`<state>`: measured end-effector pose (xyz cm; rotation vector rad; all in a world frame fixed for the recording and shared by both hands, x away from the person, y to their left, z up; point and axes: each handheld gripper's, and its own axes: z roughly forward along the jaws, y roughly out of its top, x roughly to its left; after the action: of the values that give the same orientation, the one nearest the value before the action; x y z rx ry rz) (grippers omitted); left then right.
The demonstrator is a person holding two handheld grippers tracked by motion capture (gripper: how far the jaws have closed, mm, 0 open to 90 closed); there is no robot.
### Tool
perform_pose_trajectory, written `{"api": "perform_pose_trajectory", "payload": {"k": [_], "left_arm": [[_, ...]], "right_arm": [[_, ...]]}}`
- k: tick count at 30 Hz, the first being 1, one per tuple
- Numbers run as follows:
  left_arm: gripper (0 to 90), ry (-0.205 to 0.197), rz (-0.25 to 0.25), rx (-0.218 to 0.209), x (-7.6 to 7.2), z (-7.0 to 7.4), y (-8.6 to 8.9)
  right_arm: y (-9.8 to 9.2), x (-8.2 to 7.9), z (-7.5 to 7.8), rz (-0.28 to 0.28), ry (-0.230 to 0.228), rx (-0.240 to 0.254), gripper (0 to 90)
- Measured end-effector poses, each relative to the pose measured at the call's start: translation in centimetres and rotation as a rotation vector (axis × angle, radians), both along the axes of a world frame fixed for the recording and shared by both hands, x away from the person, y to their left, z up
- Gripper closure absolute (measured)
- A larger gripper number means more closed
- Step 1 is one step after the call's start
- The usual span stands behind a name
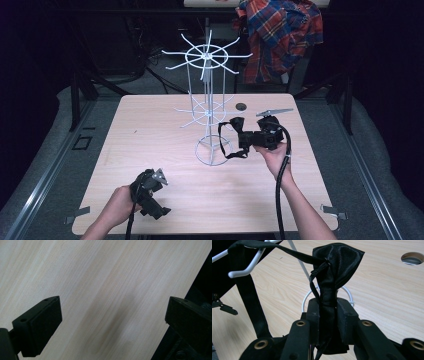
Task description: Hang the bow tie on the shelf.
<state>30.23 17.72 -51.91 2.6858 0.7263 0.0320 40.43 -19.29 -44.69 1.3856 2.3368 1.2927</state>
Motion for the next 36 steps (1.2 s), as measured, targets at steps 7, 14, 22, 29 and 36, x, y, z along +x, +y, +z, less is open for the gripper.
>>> {"api": "perform_pose_trajectory", "payload": {"k": [7,14,22,29,36], "left_arm": [[1.0,0.004,0.002,0.0,0.0,-0.1,0.0],[1.0,0.001,0.0,-0.002,0.0,0.0,0.0],[1.0,0.001,-0.001,-0.002,0.0,0.0,0.0],[1.0,0.005,0.0,-0.003,0.0,-0.1,0.0],[1.0,0.005,0.009,0.0,-0.1,-0.1,0.4]], "right_arm": [[0.0,0.2,-0.4,-0.002,0.006,-0.001,73.5],[-0.2,0.4,-1.1,-0.003,0.031,0.003,73.4],[0.2,0.5,-1.5,0.004,0.036,-0.004,73.3],[0.4,0.6,-1.5,0.004,0.032,-0.003,73.3],[0.8,0.9,-1.6,0.017,0.035,0.002,73.3]]}}
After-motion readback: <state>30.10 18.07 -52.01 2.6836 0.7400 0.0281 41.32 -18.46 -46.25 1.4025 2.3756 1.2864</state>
